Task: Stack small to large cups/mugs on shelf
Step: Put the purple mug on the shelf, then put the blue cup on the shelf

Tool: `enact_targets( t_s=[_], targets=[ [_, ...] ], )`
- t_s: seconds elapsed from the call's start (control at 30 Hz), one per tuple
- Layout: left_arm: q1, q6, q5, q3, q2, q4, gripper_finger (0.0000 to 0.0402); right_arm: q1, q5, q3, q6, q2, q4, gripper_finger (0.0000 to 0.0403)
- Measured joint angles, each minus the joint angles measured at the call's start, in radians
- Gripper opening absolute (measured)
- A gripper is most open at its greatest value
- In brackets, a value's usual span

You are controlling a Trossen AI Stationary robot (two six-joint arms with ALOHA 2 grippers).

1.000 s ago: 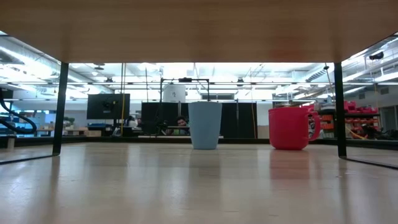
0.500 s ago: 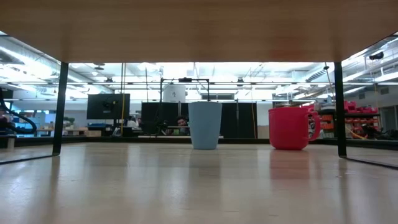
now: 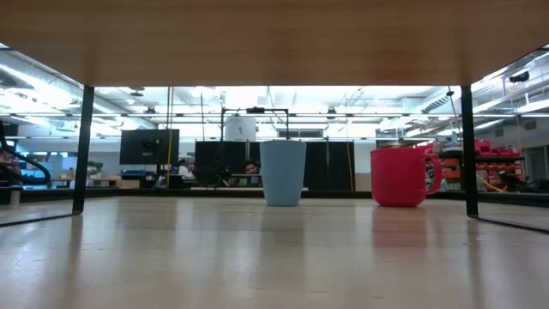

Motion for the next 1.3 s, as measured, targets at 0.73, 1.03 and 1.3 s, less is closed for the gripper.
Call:
enact_targets(
  t_s=[0.73,1.03,1.3],
  targets=[
    [0.001,-0.075,-0.001,0.001,-0.051,0.049,0.0105,0.000,0.000,0.000,0.000,0.000,-0.001,0.0083],
    [0.025,-0.074,-0.024,0.003,-0.095,0.056,0.0105,0.000,-0.001,0.000,0.000,0.000,-0.001,0.0083],
    [0.067,-0.021,-0.085,0.003,-0.157,0.060,0.0105,0.000,-0.001,0.000,0.003,0.000,0.000,0.0083]
  ],
)
